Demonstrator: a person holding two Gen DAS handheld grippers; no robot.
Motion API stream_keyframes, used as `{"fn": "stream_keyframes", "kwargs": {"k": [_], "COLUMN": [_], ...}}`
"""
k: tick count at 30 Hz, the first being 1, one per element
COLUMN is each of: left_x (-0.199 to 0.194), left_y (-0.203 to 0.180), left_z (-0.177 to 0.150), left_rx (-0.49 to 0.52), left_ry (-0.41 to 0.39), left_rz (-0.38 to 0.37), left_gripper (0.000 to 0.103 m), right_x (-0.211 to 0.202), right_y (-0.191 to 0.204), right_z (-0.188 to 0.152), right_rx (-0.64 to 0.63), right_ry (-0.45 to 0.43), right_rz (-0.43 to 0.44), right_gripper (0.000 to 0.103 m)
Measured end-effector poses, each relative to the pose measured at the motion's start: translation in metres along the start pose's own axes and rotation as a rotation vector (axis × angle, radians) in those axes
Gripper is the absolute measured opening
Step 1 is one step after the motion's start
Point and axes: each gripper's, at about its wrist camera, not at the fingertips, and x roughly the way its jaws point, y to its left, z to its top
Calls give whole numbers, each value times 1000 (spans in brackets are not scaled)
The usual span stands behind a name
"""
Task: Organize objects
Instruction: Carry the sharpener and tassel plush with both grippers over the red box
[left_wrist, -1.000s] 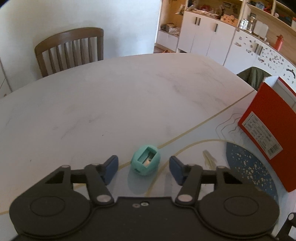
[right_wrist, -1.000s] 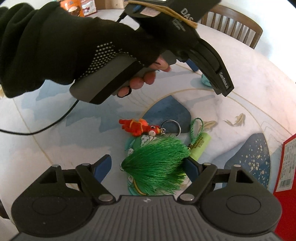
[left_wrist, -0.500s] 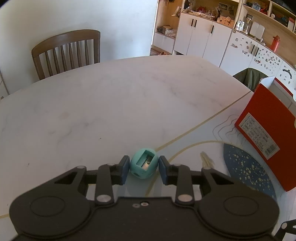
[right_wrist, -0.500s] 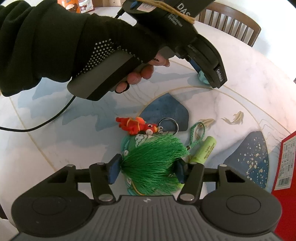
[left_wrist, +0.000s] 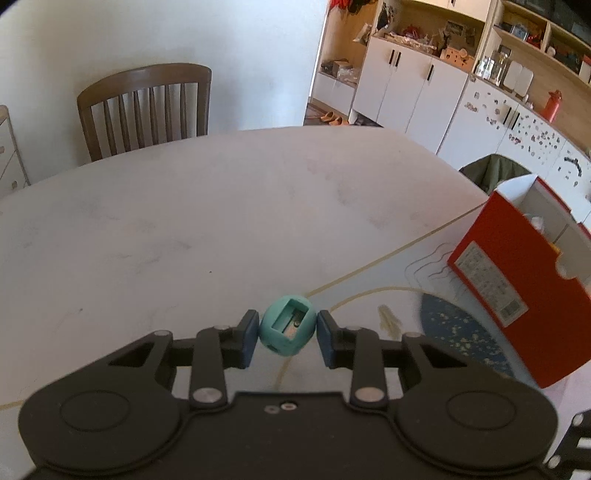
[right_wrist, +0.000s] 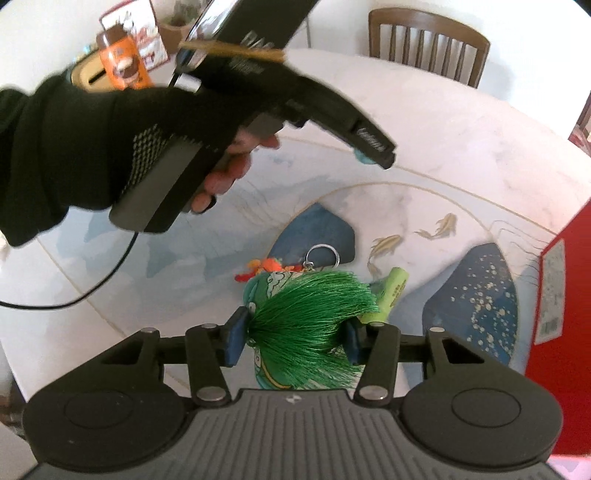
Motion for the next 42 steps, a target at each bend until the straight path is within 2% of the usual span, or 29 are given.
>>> {"fn": "stream_keyframes", "kwargs": {"k": [11,22,29,42], "left_x": [-53,-106,-112,-88], "left_y": [-24,-88,-134,-224], "left_z": [3,21,30,40], "left_rx": [-18,62,103,172], "left_ry": [-40,-95,-98,-82], "left_rz": [-20,-70,-104,-132], "left_gripper": [32,32,32,32], "right_x": [-75,-140,-173,-202], "right_y": [-17,-61,-107,-188], "right_z": [1,-5,-10,-52], "right_rx": [78,152,196,273], "right_ry": [-128,-205,-245,-220], "right_rz": [-2,-66,-108,-160], "right_gripper": [50,50,50,50]}}
